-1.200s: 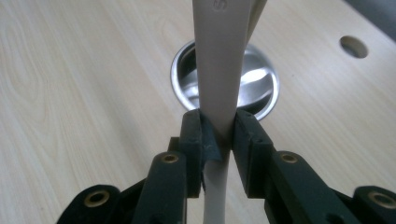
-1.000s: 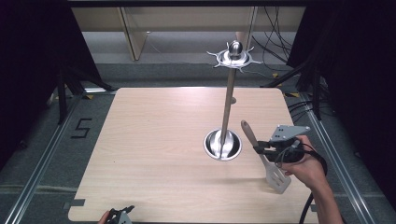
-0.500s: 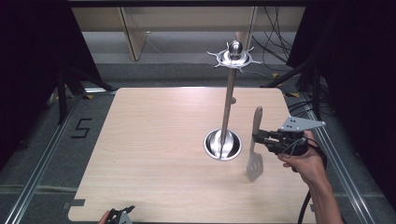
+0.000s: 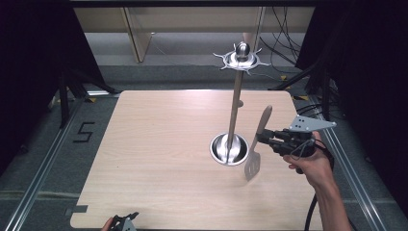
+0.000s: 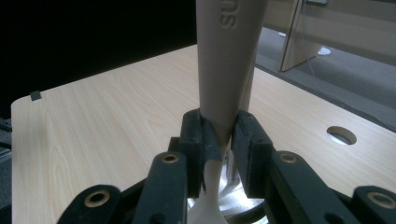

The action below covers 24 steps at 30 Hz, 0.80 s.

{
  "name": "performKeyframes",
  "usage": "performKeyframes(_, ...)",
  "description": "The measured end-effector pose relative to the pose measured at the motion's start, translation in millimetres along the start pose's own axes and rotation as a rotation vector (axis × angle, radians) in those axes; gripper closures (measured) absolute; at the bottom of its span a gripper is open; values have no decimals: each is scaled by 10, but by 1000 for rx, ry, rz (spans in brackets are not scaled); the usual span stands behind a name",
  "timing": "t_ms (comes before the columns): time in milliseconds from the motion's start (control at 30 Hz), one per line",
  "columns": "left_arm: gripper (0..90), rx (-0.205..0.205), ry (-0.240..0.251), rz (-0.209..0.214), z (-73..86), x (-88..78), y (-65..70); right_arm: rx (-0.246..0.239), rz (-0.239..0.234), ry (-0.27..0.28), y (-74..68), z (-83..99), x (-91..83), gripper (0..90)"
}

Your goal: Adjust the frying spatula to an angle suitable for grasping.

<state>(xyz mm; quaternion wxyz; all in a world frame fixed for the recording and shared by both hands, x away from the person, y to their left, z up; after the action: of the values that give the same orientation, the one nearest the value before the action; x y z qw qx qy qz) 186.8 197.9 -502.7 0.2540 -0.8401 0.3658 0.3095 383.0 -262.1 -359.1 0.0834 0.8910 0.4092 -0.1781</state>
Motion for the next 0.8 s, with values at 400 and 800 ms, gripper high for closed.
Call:
performKeyframes(400, 148, -15, -12, -13, 19, 13, -9, 11, 34, 38, 150, -229, -46, 754)
performKeyframes(800, 148, -21, -4, -21, 24, 43, -12, -2, 34, 36, 317, -553, -112, 754)
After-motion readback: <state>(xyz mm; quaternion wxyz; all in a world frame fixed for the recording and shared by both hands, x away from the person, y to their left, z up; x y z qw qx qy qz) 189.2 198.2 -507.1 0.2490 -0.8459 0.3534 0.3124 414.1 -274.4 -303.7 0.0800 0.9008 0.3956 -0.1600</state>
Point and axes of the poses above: each handheld gripper's, and its own axes: x roughly forward along the jaws, z roughly out of its underside, y roughly to its right, the point moved 1 cm from there along x, roughly forward along the jaws, and after that the axes turned 4 degrees about z, right-handed, at the moved point
